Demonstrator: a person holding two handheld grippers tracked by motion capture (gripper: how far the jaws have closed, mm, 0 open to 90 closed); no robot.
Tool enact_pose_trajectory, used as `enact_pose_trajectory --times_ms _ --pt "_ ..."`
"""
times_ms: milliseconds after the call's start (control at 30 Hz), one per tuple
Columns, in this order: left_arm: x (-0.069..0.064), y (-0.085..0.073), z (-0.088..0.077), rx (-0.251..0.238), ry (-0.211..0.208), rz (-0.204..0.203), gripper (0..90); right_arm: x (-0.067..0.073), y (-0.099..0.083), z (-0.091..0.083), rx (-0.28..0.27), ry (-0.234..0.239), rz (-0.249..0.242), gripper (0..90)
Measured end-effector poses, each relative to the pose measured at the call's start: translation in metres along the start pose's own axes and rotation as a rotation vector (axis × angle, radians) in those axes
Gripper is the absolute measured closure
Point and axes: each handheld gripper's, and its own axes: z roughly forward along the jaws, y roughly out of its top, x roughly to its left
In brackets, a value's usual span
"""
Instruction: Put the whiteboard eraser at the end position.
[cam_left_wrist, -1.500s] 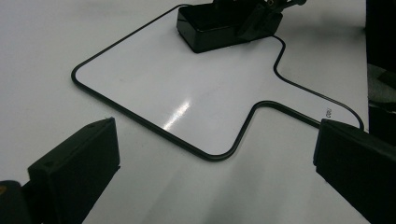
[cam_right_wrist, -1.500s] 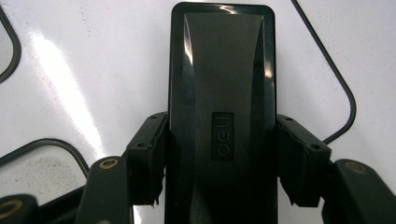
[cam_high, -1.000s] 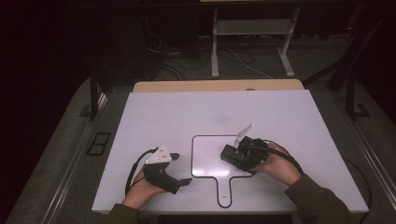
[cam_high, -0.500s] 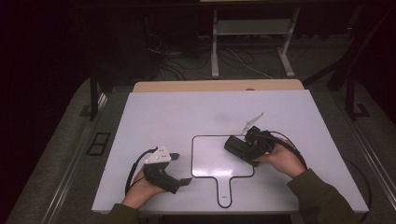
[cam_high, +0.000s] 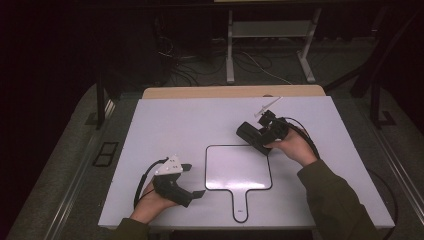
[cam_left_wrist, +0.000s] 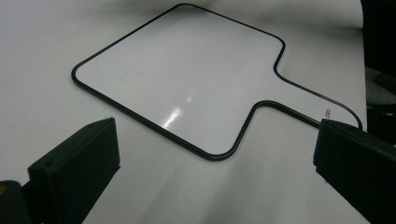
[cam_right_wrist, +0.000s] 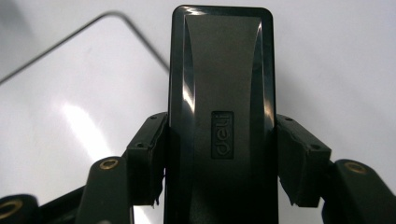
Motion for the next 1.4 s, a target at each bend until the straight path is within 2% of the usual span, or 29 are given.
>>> enact_pose_trajectory --times_ms 67,333,500,600,667,733,900,1067,1133,1200,1300,1400 --pt "0.001 0.000 0.000 -0.005 -0.001 -0.008 0.0 -0.004 0.009 0.005 0.005 -0.011 0.004 38.9" --pt "0.003 0.000 0.001 0.001 -0.008 0.006 0.0 -0.019 0.037 0.025 0.023 -0.037 0.010 38.9" --pt "0.003 0.001 0.002 0.002 -0.009 0.008 0.0 -0.026 0.051 0.040 0.039 -0.042 0.011 38.9" --pt "0.003 0.001 0.002 0.002 -0.012 0.010 0.0 -0.029 0.057 0.051 0.058 -0.061 0.005 38.8" --pt "0.003 0.001 0.002 0.004 -0.013 0.011 0.0 -0.031 0.061 0.057 0.067 -0.066 0.024 38.8" --pt "0.003 0.001 0.002 0.002 -0.013 0.012 0.0 -0.032 0.064 0.061 0.076 -0.070 0.020 38.8" --pt "0.003 0.001 0.001 0.001 -0.012 0.008 0.0 -0.036 0.069 0.072 0.106 -0.093 0.010 38.7" --pt "0.004 0.001 0.002 0.001 -0.013 0.006 0.0 -0.038 0.069 0.082 0.127 -0.093 0.007 38.5" --pt "0.005 0.001 0.003 0.003 -0.014 0.007 0.0 -0.039 0.068 0.082 0.117 -0.085 0.020 38.4" --pt "0.005 0.000 0.004 0.005 -0.016 0.007 0.0 -0.039 0.067 0.081 0.109 -0.092 0.007 38.4" --pt "0.005 0.000 0.004 0.004 -0.016 0.011 0.0 -0.039 0.066 0.076 0.074 -0.077 0.037 36.0" --pt "0.006 0.000 0.005 0.003 -0.017 0.010 0.0 -0.039 0.065 0.070 0.053 -0.068 0.047 32.6"
